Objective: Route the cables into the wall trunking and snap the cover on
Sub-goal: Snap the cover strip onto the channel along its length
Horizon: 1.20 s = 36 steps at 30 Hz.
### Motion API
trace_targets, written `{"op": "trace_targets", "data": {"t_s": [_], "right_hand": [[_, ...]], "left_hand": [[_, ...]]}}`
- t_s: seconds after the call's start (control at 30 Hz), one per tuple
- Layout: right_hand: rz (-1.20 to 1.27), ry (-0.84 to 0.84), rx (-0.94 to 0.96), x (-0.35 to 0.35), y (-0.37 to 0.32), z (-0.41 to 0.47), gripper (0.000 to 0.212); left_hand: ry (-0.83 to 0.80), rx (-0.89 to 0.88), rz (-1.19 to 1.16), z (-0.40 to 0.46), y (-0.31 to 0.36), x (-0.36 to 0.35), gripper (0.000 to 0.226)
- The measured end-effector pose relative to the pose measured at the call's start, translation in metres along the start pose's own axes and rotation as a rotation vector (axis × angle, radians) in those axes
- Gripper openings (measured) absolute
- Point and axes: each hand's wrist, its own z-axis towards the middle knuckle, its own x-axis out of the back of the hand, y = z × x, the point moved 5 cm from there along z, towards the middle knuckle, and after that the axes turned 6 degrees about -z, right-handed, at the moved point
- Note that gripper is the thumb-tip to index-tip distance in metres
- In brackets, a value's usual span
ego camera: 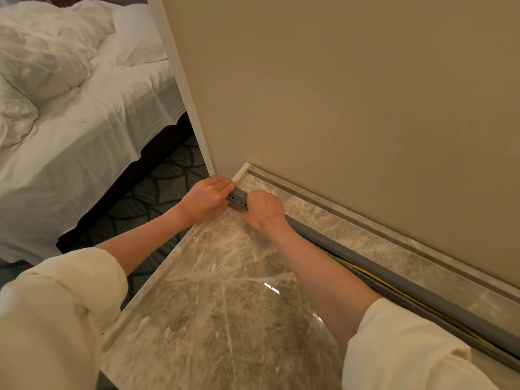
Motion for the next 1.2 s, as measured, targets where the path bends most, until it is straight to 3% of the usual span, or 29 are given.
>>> {"op": "trace_targets", "data": {"t_s": [0.13,0.3,0.53,1.0,1.2], "right_hand": [[-0.04,-0.021,0.02,-0.004,-0.001,-0.003,0.016],[0.122,-0.156,-0.101,-0.009,0.013,-0.001,0.023],[0.083,-0.092,-0.062,-0.011,0.002,-0.007,0.022],[0.096,-0.032,-0.123,-0.005,-0.004,-0.014,0.022],[0.045,-0.005,-0.055,-0.001,-0.004,-0.018,0.017]], "left_hand": [[-0.14,0.193,-0.209,0.004,-0.013,-0.005,0.032],[-0.28,0.157,-0.056,0.01,-0.013,-0.008,0.021],[-0.51,0.173,0.008,0.022,-0.009,-0.013,0.019],[-0.549,0.178,0.029,0.022,-0.009,-0.011,0.028],[-0.522,0.199,0.045,0.02,-0.008,-0.008,0.032]]}}
